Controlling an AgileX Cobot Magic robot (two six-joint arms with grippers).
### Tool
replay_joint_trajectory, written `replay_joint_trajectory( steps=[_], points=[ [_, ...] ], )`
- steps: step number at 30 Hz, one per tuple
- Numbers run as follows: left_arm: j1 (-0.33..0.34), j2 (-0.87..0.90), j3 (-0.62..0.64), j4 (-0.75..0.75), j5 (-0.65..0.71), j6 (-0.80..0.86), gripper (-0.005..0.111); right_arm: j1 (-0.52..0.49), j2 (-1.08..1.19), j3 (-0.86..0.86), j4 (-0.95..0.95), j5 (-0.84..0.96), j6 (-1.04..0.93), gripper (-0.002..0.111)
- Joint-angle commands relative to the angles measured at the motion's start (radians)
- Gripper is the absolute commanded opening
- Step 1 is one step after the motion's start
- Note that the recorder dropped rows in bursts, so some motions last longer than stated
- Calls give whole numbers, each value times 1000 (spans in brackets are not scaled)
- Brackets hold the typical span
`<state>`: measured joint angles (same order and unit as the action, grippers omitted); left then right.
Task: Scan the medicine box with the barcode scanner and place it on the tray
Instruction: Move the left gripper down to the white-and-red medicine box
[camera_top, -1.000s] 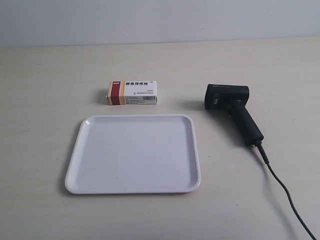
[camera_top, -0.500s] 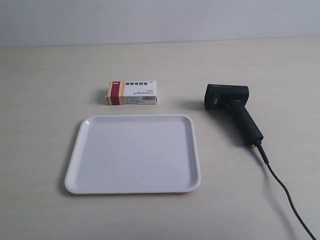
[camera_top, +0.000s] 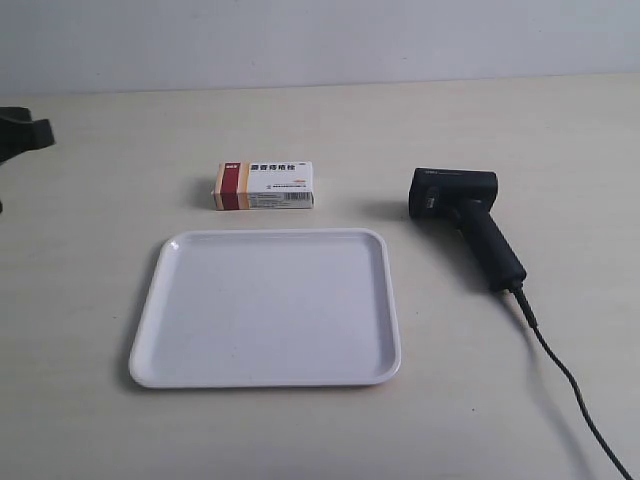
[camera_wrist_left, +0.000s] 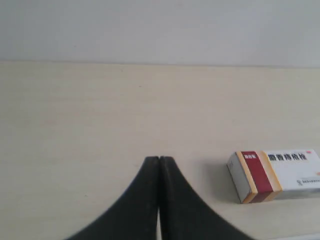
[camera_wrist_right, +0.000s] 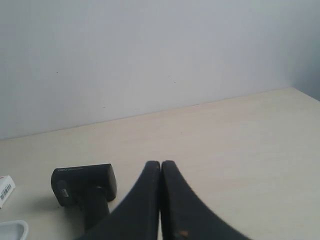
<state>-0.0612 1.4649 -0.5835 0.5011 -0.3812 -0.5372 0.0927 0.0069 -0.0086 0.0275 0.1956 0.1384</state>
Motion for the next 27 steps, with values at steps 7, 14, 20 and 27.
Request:
replay_joint_trajectory(
  steps=[7, 14, 20, 27],
  points=[
    [-40, 365, -485, 1243, -362, -862, 0, -6, -7, 3, -2, -11, -8, 0],
    [-191, 560, -638, 1243, -337, -561, 5, -6, -7, 3, -2, -11, -8, 0],
    [-234, 659, -705, 1195, -268, -561, 57, -6, -7, 3, -2, -11, -8, 0],
    [-234, 728, -728, 1155, -266, -449, 105, -6, -7, 3, -2, -35, -8, 0]
  ],
)
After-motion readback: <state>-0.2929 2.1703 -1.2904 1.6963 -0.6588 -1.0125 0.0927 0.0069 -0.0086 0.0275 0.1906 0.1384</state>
